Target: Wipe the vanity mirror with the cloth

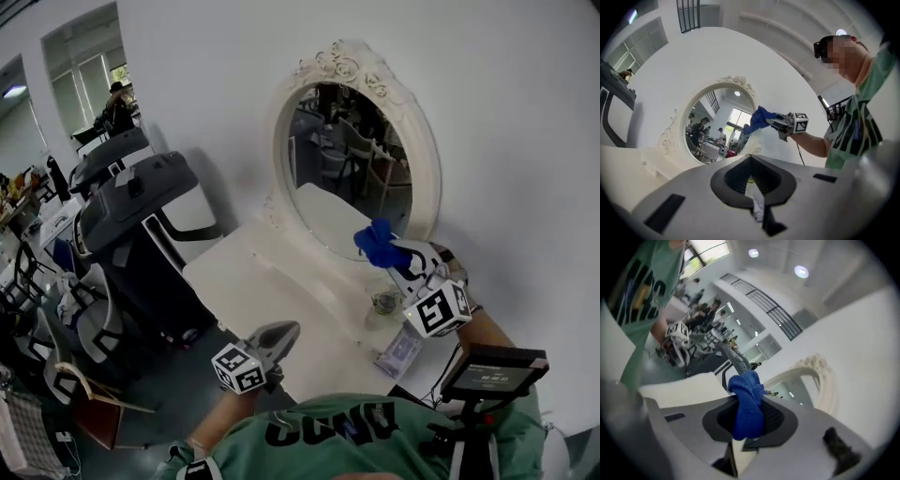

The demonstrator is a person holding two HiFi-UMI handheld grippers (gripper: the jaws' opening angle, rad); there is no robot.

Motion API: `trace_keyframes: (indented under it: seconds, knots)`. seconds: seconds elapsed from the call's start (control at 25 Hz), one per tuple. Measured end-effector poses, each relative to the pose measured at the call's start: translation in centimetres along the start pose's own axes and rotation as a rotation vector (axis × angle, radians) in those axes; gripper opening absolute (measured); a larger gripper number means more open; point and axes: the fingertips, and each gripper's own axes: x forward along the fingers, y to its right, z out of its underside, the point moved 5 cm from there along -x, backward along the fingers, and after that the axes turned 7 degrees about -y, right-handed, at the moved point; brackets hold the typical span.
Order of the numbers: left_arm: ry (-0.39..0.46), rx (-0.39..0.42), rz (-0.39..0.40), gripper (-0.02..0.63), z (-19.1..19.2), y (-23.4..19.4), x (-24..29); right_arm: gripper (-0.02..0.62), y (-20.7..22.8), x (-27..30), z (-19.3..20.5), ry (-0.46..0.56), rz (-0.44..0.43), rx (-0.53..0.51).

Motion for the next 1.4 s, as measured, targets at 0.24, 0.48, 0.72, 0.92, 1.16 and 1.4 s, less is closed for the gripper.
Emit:
trace_keyframes:
  seconds: [0.24,0.48,0.72,0.92,1.16,1.4]
  knots:
    - [0.028,0.005,0.003,0.006,-0.3,-2.8,-1.5,0.077,8.2,11.1,-7.4,-0.233,0.253,-0.683]
    - [0.061,-0.023,-0.044,0.006,0.6,-4.1,-4.5,0.077,14.5,22.0,-12.6,-0.362,0.504,-1.078]
    - [0.088,-0.082,-0.101,0.006,2.6,-5.6,-6.7,0.077,19.8,27.7,-10.3,-0.764,0.493,-1.241]
    - [0.09,-0.096,-0.12,0.006,3.0,-6.3,-7.2,0.075,20.7,29.7,-9.9,-0.848,0.52,-1.314]
    - [0.091,-0.093,-0.11,0.006,2.8,-6.4,-6.8,0.072,21.0,28.9,-9.3,-0.898,0.501,-1.266]
    - [0.077,-0.083,-0.065,0.006,2.4,-5.4,-5.3,0.071,21.6,24.0,-8.2,-1.036,0.469,-1.209]
